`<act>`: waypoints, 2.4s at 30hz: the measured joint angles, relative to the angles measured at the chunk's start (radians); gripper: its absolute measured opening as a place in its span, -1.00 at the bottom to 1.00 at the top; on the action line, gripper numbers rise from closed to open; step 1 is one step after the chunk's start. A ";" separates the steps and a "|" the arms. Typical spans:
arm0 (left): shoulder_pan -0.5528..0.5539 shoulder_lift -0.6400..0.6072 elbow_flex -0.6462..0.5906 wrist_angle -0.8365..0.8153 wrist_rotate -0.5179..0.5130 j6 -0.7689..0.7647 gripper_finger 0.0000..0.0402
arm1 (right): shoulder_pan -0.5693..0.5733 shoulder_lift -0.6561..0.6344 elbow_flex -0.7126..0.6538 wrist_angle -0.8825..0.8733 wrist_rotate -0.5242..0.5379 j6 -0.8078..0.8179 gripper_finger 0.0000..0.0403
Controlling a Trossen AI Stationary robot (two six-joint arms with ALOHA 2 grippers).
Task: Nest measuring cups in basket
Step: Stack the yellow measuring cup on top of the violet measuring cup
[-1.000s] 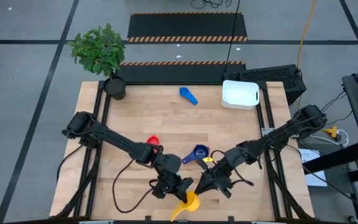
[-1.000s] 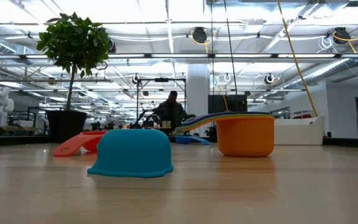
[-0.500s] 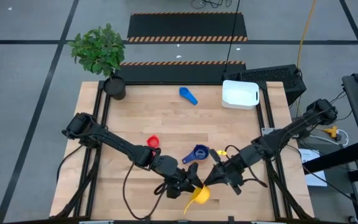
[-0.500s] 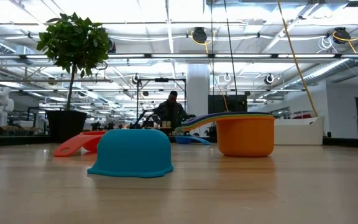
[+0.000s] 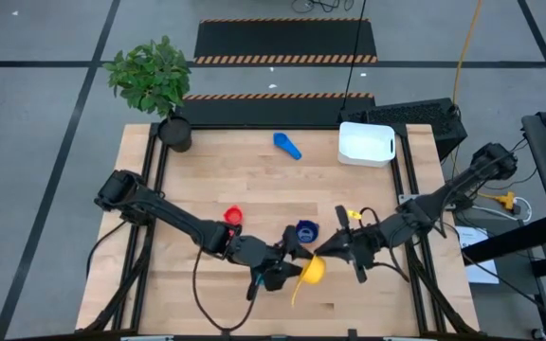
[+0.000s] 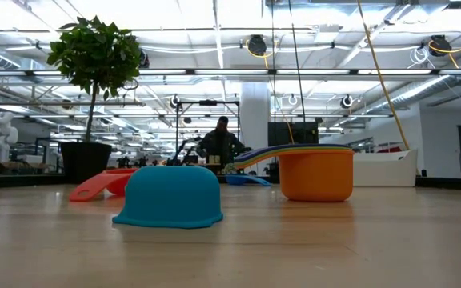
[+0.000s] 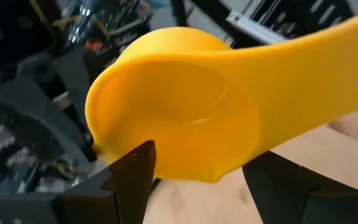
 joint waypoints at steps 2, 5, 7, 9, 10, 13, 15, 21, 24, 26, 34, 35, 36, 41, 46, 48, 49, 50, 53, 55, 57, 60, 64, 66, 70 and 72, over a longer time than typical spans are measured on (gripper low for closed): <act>0.003 -0.008 0.000 -0.019 -0.041 -0.018 0.19 | 0.003 -0.009 0.000 -0.032 0.036 0.011 -1.00; 0.012 -0.022 0.000 -0.049 -0.110 -0.048 0.19 | 0.005 -0.018 0.002 -0.039 0.024 0.026 -1.00; 0.022 -0.034 0.001 -0.072 -0.174 -0.068 0.19 | 0.007 -0.021 0.000 -0.064 0.022 0.031 -1.00; 0.038 -0.045 0.003 -0.075 -0.237 -0.095 0.19 | 0.008 -0.015 -0.002 -0.069 0.022 0.031 -1.00; 0.044 -0.047 0.005 -0.080 -0.258 -0.108 0.19 | 0.008 -0.012 -0.004 -0.085 0.021 0.031 -1.00; 0.065 -0.049 0.002 -0.141 -0.310 -0.158 0.19 | 0.005 -0.019 0.000 -0.072 0.039 0.037 -1.00; 0.089 -0.050 0.001 -0.171 -0.311 -0.194 0.19 | 0.005 -0.020 0.001 -0.084 0.047 0.040 -1.00; 0.141 -0.052 0.002 -0.271 -0.349 -0.293 0.19 | 0.006 -0.021 -0.001 -0.101 0.079 0.045 -1.00; 0.159 -0.053 0.002 -0.299 -0.393 -0.325 0.19 | 0.005 -0.021 -0.001 -0.130 0.126 0.056 -1.00; 0.167 -0.053 0.002 -0.319 -0.425 -0.338 0.19 | 0.005 -0.021 -0.001 -0.143 0.161 0.059 -1.00; 0.198 -0.112 0.000 -0.482 -0.453 -0.457 0.19 | 0.005 -0.023 -0.001 -0.207 0.303 0.092 -1.00; 0.201 -0.120 0.002 -0.492 -0.452 -0.483 0.19 | 0.005 -0.026 -0.001 -0.215 0.324 0.097 -1.00; 0.203 -0.134 0.002 -0.526 -0.438 -0.503 0.19 | 0.005 -0.026 -0.001 -0.223 0.344 0.102 -1.00; 0.191 -0.162 0.001 -0.573 -0.390 -0.540 0.19 | 0.010 -0.035 -0.001 -0.256 0.444 0.131 -1.00; 0.178 -0.174 0.002 -0.572 -0.385 -0.538 0.19 | 0.027 -0.083 -0.001 -0.293 0.445 0.158 -1.00; 0.176 -0.172 -0.010 -0.566 -0.373 -0.538 0.19 | 0.037 -0.115 -0.001 -0.313 0.445 0.177 -1.00; 0.179 -0.180 -0.028 -0.554 -0.363 -0.535 0.19 | 0.041 -0.132 -0.001 -0.320 0.445 0.186 -1.00; 0.184 -0.186 -0.051 -0.532 -0.356 -0.527 0.19 | 0.045 -0.148 -0.001 -0.329 0.445 0.197 -1.00; 0.216 -0.203 -0.138 -0.410 -0.341 -0.505 0.19 | 0.053 -0.185 -0.001 -0.360 0.446 0.222 -1.00; 0.236 -0.223 -0.203 -0.360 -0.341 -0.490 0.19 | 0.054 -0.199 -0.001 -0.371 0.445 0.225 -1.00; 0.246 -0.243 -0.257 -0.239 -0.335 -0.467 0.19 | 0.054 -0.209 -0.001 -0.381 0.445 0.223 -1.00; 0.238 -0.277 -0.337 -0.126 -0.263 -0.410 0.19 | 0.050 -0.215 -0.001 -0.375 0.483 0.201 -1.00; 0.200 -0.309 -0.415 0.029 -0.211 -0.308 0.19 | 0.049 -0.221 -0.001 -0.353 0.550 0.180 -1.00; 0.188 -0.327 -0.444 0.081 -0.209 -0.284 0.19 | 0.049 -0.223 -0.001 -0.329 0.548 0.164 -1.00; 0.178 -0.335 -0.460 0.191 -0.185 -0.289 0.19 | 0.050 -0.221 -0.001 -0.273 0.546 0.132 -1.00; 0.169 -0.334 -0.460 0.227 -0.156 -0.290 0.19 | 0.050 -0.221 -0.001 -0.250 0.546 0.126 -1.00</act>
